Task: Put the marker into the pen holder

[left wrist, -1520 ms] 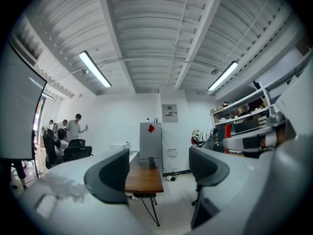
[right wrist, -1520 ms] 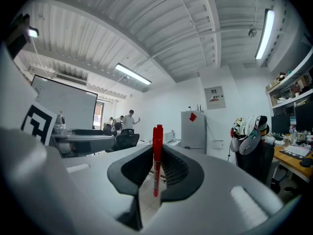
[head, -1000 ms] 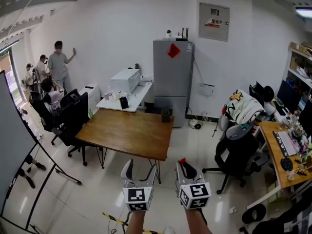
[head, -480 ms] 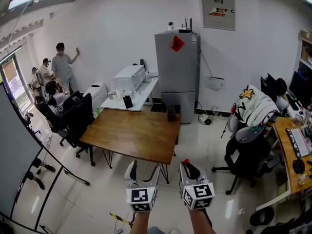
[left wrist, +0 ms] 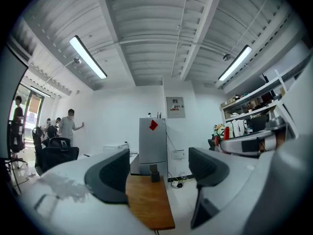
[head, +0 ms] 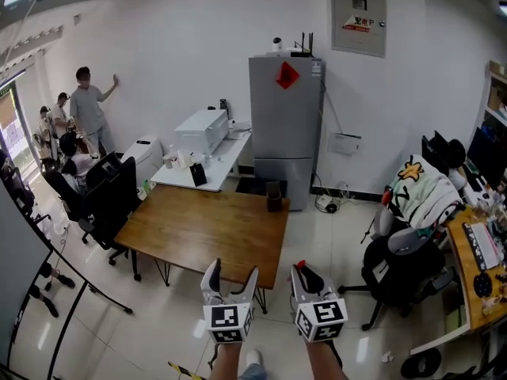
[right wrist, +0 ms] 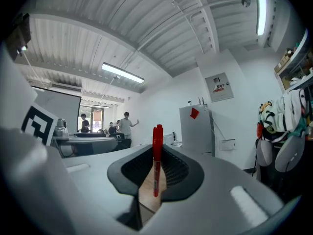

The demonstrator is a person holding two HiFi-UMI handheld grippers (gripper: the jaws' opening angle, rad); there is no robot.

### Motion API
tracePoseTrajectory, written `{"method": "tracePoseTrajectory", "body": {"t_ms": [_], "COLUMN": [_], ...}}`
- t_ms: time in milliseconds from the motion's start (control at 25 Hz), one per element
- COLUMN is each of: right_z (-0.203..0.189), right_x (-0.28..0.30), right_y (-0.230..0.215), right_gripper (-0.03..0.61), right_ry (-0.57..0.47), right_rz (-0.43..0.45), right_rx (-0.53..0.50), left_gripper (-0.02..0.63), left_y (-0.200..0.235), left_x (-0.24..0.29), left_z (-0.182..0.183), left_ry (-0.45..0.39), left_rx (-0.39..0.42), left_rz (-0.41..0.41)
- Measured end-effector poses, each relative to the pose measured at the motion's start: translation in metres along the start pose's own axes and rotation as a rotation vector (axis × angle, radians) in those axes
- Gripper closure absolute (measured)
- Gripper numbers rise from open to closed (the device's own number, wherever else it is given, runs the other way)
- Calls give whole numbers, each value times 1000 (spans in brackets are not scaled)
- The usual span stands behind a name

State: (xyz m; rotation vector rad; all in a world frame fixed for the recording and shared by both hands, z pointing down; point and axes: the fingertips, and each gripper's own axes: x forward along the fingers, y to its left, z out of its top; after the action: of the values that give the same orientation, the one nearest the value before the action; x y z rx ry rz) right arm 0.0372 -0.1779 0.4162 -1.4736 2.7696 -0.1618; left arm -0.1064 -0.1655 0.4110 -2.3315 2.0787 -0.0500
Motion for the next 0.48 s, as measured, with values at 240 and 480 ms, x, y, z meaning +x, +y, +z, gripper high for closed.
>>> {"method": "tracePoseTrajectory", "body": {"t_ms": [240, 480], "right_z": [27, 14], "right_x": [79, 144], "right_y": [-4, 8], "right_gripper": [525, 525], "right_ry": [-24, 16], "right_rz": [-19, -4], "right_rx": [-41, -70], "left_gripper": [235, 235], "left_y": [43, 81], "left_x": [75, 125], "left_z": [24, 9], "left_ry": [-52, -43], "left_rx": [-11, -54], "left_rz": [-36, -64]}}
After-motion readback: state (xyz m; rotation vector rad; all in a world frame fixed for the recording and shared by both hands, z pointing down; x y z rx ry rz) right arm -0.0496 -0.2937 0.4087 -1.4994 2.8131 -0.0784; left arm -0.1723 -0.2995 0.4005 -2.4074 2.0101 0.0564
